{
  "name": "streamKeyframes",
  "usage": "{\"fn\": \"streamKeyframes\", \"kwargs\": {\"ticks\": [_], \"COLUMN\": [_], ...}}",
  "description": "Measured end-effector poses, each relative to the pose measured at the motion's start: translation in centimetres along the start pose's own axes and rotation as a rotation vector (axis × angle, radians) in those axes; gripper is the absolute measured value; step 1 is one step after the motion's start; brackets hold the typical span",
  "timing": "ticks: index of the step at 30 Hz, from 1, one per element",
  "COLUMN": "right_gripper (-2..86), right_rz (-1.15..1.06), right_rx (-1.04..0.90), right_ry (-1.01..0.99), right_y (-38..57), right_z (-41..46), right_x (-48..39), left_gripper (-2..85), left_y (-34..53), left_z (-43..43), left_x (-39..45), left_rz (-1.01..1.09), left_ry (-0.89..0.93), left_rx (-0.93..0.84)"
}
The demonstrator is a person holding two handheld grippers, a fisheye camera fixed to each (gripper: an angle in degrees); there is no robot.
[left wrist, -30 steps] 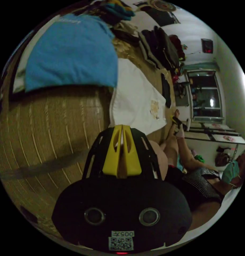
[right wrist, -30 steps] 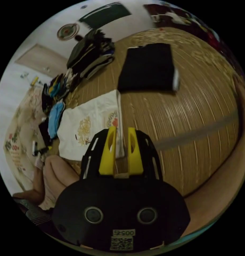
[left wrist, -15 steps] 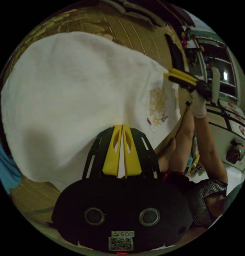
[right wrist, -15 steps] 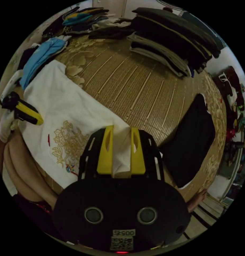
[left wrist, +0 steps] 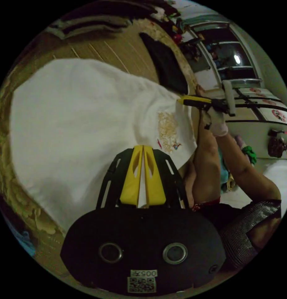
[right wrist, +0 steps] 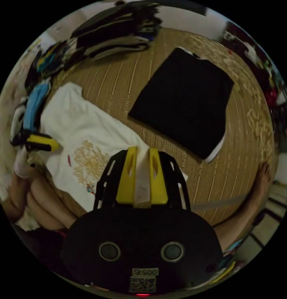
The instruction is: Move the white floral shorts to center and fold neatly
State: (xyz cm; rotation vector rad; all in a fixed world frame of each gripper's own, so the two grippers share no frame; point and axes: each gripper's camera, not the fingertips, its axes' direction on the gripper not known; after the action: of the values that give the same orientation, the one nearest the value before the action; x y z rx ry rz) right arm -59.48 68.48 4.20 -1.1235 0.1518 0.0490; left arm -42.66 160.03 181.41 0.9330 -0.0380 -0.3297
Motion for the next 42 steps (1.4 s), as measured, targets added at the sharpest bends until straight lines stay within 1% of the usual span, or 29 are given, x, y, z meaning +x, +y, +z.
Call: {"fn": "streamKeyframes", "kwargs": {"ticks": [1, 3, 5, 7, 9, 10, 14, 16, 18, 19, 21, 23, 26, 28, 30, 32, 34, 36, 38, 39, 41, 42], "right_gripper": [4.8, 4.7, 5.1, 5.8, 6.3, 6.4, 8.6, 10.0, 10.6, 10.8, 9.6, 5.3, 1.1, 0.6, 1.4, 4.1, 6.6, 8.4, 9.7, 9.8, 9.5, 9.4], "right_rz": [0.025, -0.003, -0.088, -0.171, -0.245, -0.288, -0.341, -0.343, -0.338, -0.34, -0.352, -0.369, -0.355, -0.31, -0.271, -0.263, -0.292, -0.348, -0.44, -0.461, -0.533, -0.547], "right_rx": [0.043, 0.135, 0.188, 0.172, 0.139, 0.109, -0.014, -0.075, -0.132, -0.167, -0.197, -0.179, -0.126, -0.078, -0.092, -0.122, -0.133, -0.158, -0.212, -0.227, -0.273, -0.273], "right_ry": [-0.017, -0.093, -0.213, -0.279, -0.332, -0.354, -0.271, -0.194, -0.138, -0.114, -0.044, 0.061, 0.071, 0.022, -0.06, -0.172, -0.199, -0.158, 0.007, 0.05, 0.198, 0.217], "right_y": [-0.6, -1.8, -4.7, -7.5, -10.5, -12.5, -18.3, -20.2, -21.5, -22.2, -23.0, -23.7, -24.5, -24.9, -25.6, -26.5, -27.1, -27.7, -28.1, -28.2, -28.4, -28.4], "right_z": [-0.7, -1.8, -2.4, -1.9, -1.0, -0.3, 2.8, 4.4, 6.0, 6.9, 8.1, 8.8, 8.6, 8.0, 7.9, 8.1, 8.2, 8.4, 9.3, 9.6, 10.8, 10.9], "right_x": [-0.8, -3.1, -8.0, -12.6, -17.4, -20.6, -30.1, -33.2, -35.6, -36.9, -38.4, -39.5, -39.5, -38.7, -37.9, -37.7, -38.5, -40.1, -42.8, -43.4, -45.4, -45.8], "left_gripper": [-0.7, -0.6, -0.6, -0.6, -0.6, -0.6, -0.6, -0.6, -0.7, -0.7, -0.7, -0.7, -0.7, -0.7, -0.7, -0.7, -0.7, -0.7, -0.7, -0.7, -0.7, -0.7], "left_y": [0.7, 3.8, 6.0, 7.6, 8.5, 8.3, 4.9, 3.5, 2.8, 2.7, 2.2, 1.8, 0.9, 0.6, 0.3, 0.1, -0.1, -0.5, -0.6, -0.7, -0.8, -0.8], "left_z": [-1.3, -6.2, -8.6, -9.6, -10.1, -10.2, -10.2, -9.8, -9.6, -9.4, -9.3, -10.1, -11.1, -11.2, -11.1, -11.2, -11.4, -11.8, -11.9, -12.1, -12.3, -12.6], "left_x": [-0.4, -2.8, -5.5, -8.6, -12.1, -12.7, -14.7, -15.6, -17.3, -17.7, -18.5, -18.1, -16.9, -16.7, -16.9, -16.9, -16.8, -16.7, -16.7, -16.7, -16.6, -16.4], "left_rz": [-0.014, -0.122, -0.204, -0.275, -0.362, -0.367, -0.381, -0.371, -0.366, -0.357, -0.28, -0.202, -0.141, -0.125, -0.119, -0.12, -0.111, -0.1, -0.1, -0.102, -0.096, -0.092], "left_ry": [-0.02, -0.152, -0.193, -0.176, -0.103, -0.086, -0.16, -0.121, 0.087, 0.157, 0.433, 0.508, 0.41, 0.427, 0.474, 0.47, 0.457, 0.434, 0.425, 0.42, 0.411, 0.4], "left_rx": [0.039, 0.156, 0.196, 0.211, 0.24, 0.241, 0.158, 0.125, 0.17, 0.178, 0.251, 0.284, 0.231, 0.213, 0.189, 0.172, 0.162, 0.154, 0.15, 0.151, 0.158, 0.165]}}
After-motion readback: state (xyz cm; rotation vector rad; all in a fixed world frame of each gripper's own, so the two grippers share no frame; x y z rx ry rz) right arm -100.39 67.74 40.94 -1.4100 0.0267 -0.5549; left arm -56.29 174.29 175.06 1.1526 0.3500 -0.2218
